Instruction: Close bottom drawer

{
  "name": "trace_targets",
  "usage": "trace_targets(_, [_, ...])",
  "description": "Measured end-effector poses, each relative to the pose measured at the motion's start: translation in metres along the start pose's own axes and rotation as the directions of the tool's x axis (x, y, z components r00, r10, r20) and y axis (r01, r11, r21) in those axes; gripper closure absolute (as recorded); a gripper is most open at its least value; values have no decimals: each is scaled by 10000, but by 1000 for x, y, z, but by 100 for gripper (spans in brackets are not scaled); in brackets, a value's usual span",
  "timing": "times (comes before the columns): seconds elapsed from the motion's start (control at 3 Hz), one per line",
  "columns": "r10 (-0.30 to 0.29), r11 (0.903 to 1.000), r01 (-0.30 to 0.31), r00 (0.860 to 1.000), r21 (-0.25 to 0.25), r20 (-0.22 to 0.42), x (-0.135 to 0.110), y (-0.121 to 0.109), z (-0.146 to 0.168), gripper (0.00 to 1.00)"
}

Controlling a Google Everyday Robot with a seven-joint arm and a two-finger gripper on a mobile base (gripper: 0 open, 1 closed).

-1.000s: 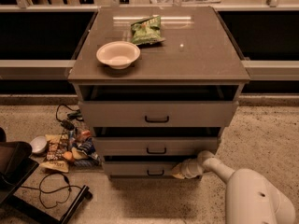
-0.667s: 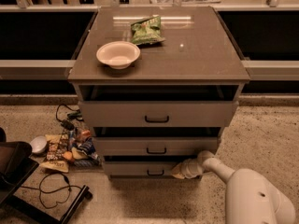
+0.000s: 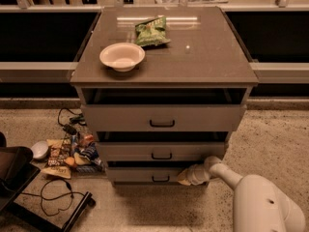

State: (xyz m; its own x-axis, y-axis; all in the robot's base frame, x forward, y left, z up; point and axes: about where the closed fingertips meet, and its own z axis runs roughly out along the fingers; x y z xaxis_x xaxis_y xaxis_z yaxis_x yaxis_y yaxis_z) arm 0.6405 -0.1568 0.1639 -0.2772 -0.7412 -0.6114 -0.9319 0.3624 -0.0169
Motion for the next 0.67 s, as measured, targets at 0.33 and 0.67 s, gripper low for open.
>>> trace_targets(0.33, [0,10000,0,10000,0,0,0,0,0,100])
trace_targets(0.67, [0,10000,0,10000,0,0,0,0,0,82])
